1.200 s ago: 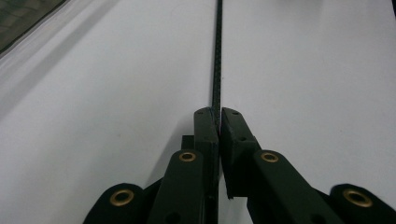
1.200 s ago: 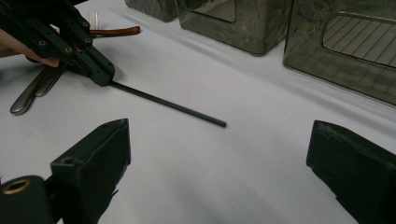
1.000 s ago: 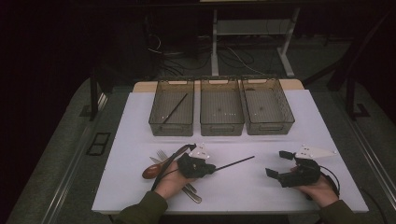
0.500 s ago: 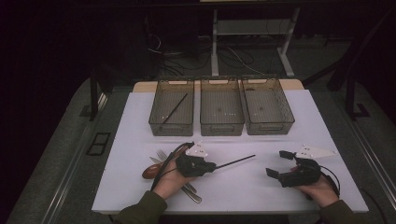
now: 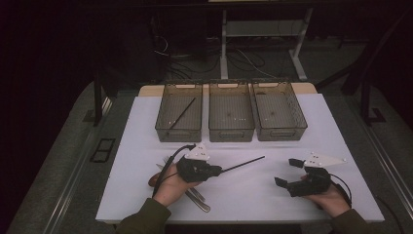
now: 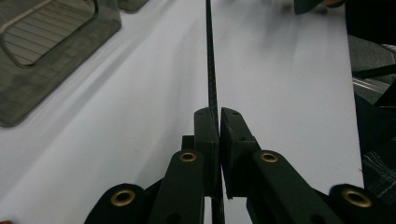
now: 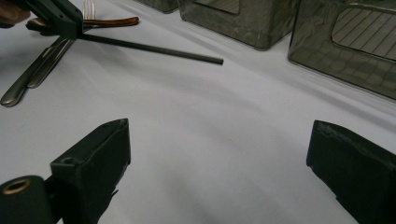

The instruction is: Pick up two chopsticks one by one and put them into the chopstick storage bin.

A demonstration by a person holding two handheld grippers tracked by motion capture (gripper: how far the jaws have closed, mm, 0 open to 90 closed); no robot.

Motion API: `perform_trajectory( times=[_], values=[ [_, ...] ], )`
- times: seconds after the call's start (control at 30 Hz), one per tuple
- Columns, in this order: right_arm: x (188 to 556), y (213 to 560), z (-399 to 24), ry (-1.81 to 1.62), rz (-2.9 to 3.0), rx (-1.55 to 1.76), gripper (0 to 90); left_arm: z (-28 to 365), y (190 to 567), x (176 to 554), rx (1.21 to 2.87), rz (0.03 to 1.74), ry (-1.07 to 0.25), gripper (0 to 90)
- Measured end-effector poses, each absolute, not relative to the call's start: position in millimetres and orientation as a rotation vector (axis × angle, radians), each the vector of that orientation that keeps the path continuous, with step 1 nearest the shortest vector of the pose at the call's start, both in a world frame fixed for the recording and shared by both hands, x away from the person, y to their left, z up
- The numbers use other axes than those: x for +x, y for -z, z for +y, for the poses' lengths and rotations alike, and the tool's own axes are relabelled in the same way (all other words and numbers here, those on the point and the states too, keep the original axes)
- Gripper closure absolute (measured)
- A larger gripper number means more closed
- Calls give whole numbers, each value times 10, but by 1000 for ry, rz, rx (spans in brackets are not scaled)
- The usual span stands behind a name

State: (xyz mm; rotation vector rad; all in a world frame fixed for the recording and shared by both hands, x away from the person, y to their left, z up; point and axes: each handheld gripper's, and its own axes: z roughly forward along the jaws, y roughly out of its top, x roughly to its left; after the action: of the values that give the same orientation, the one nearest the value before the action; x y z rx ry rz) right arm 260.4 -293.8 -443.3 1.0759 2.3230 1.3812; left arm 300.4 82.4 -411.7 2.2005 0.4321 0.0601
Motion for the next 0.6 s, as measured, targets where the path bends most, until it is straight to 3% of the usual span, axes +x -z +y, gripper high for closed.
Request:
perform_trajectory(
  times=[0.6],
  values=[
    [2613, 4433, -2949, -1349, 2314, 1083, 56, 1113, 3785, 3067, 2142, 443, -117, 849]
  ],
)
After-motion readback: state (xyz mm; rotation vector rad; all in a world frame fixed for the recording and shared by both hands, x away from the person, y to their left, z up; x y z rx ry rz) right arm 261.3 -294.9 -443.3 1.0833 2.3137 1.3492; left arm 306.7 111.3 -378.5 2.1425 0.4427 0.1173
